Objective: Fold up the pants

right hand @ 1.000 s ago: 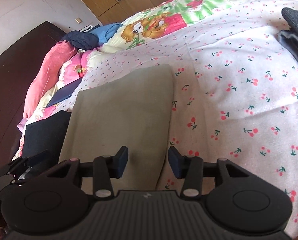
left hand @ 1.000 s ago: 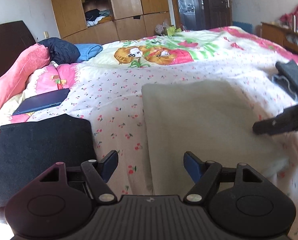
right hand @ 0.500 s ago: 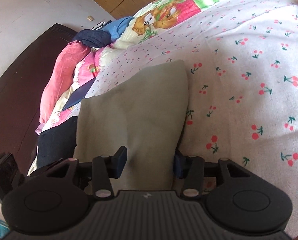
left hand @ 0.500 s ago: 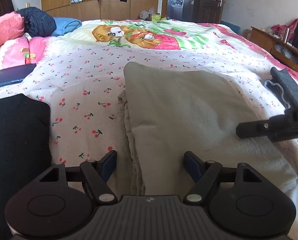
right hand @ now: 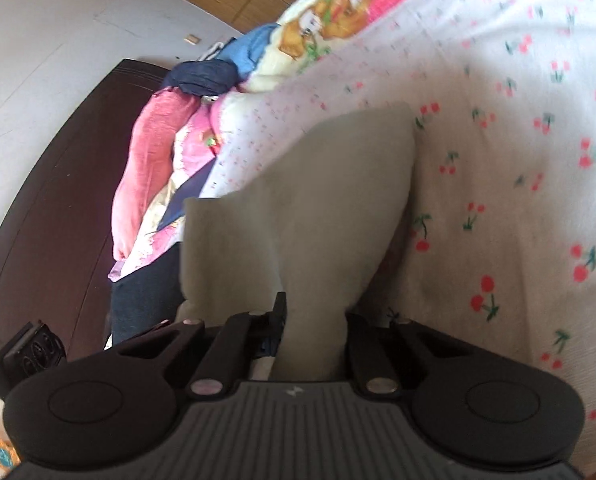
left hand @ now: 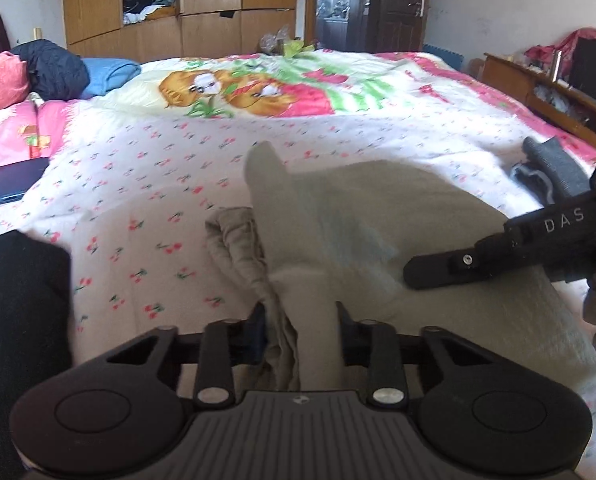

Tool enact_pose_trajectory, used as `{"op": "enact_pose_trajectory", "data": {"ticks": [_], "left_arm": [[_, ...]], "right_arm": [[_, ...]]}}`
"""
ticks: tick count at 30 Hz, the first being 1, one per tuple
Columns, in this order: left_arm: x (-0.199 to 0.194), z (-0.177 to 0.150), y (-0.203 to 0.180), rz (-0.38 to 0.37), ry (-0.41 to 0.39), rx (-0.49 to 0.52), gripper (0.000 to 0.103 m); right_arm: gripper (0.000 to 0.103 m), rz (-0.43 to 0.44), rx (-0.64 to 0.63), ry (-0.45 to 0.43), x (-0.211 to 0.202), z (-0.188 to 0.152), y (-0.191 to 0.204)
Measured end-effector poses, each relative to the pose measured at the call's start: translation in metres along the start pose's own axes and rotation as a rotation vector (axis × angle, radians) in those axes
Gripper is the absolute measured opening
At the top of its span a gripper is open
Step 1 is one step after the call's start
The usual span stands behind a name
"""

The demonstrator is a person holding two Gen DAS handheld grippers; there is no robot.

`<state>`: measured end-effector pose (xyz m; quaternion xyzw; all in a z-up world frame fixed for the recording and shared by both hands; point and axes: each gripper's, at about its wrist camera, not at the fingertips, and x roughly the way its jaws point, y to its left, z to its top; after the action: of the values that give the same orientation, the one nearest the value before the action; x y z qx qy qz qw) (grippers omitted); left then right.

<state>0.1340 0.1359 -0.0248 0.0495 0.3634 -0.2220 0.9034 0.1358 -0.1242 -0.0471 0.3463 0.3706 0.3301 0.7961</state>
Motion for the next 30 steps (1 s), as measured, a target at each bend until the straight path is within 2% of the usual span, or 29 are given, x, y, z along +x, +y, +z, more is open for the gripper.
{"op": "enact_pose_trajectory", "data": {"ticks": [4, 7, 9, 10, 12, 16, 20, 22, 26, 30], "left_arm": [[0.007, 0.018, -0.021, -0.038, -0.029, 0.001, 0.039], [0.023, 0.026, -0.04, -0.063, -0.032, 0.007, 0.039], [0.037, 0.026, -0.052, -0.042, -0.013, 0.034, 0.042], [0.043, 0.024, -0.057, -0.013, -0.002, 0.056, 0.043], [0.044, 0.018, -0.06, 0.008, 0.005, 0.064, 0.048], [0.031, 0.014, -0.052, 0.025, 0.013, 0.021, 0.054], [0.017, 0.016, -0.053, 0.074, 0.011, 0.025, 0.055], [0.012, 0.016, -0.057, 0.102, 0.0, 0.038, 0.055], [0.011, 0.01, -0.061, 0.128, 0.018, 0.036, 0.055], [0.012, 0.005, -0.061, 0.142, 0.034, 0.04, 0.059]], "right_arm": [[0.008, -0.067, -0.054, -0.052, -0.028, 0.023, -0.004], [0.008, -0.139, -0.036, -0.064, -0.044, 0.037, -0.026], [0.01, -0.192, -0.009, -0.047, -0.047, 0.035, -0.042], [0.017, -0.213, -0.011, -0.027, -0.046, 0.032, -0.047], [0.022, -0.228, -0.009, -0.037, -0.051, 0.023, -0.05], [0.028, -0.251, -0.038, -0.091, -0.066, 0.014, -0.038], [0.028, -0.389, -0.164, -0.177, -0.086, 0.003, -0.007], [0.028, -0.428, -0.238, -0.216, -0.095, -0.007, 0.01], [0.031, -0.445, -0.298, -0.184, -0.093, -0.027, 0.024], [0.032, -0.505, -0.255, -0.106, -0.081, -0.038, 0.008]]}}
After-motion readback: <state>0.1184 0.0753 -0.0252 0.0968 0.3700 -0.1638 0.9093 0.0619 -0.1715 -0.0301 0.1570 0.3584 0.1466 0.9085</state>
